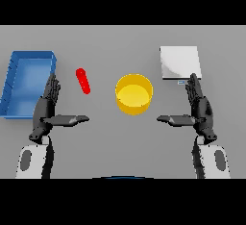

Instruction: Pick up the red beaker and tilt it to pour out 1 green nut into yellow bowl. Pick up the yellow bowl and place it on the metallic measuring scale.

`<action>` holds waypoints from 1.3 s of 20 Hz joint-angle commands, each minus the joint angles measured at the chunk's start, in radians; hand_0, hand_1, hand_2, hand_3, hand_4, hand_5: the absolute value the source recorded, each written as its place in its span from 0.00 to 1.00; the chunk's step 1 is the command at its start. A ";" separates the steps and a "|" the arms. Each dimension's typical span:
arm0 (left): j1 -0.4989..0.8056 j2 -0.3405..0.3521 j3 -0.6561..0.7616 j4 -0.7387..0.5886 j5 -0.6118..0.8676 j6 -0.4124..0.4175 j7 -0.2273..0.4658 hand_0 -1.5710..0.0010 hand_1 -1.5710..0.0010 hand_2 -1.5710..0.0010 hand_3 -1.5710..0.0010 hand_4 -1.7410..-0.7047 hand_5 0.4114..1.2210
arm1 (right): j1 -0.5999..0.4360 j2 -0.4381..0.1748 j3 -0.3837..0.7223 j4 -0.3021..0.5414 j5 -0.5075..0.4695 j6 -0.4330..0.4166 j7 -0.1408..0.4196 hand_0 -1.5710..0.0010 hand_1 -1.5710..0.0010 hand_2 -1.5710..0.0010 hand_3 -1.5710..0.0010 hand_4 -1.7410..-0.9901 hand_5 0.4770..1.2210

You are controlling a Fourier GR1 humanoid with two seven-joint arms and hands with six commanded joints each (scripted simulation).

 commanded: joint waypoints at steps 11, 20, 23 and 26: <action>0.097 0.033 -0.123 -0.159 -0.147 0.010 0.049 1.00 1.00 1.00 1.00 0.50 0.30 | 0.115 -0.093 0.104 -0.121 0.238 -0.037 -0.113 1.00 1.00 1.00 1.00 0.67 0.27; -0.032 0.030 -0.114 -0.010 -0.153 -0.011 0.076 1.00 1.00 1.00 1.00 0.37 0.39 | 0.135 -0.083 0.109 -0.157 0.189 0.000 -0.118 1.00 1.00 1.00 1.00 0.61 0.27; -0.128 0.028 -0.089 0.100 -0.160 -0.002 0.069 1.00 1.00 1.00 1.00 0.35 0.41 | 0.134 -0.084 0.102 -0.153 0.186 -0.002 -0.120 1.00 1.00 1.00 1.00 0.58 0.27; -0.186 0.023 -0.062 0.200 -0.166 0.018 0.052 1.00 1.00 1.00 1.00 0.36 0.40 | 0.126 -0.080 0.103 -0.150 0.179 0.003 -0.111 1.00 1.00 1.00 1.00 0.55 0.28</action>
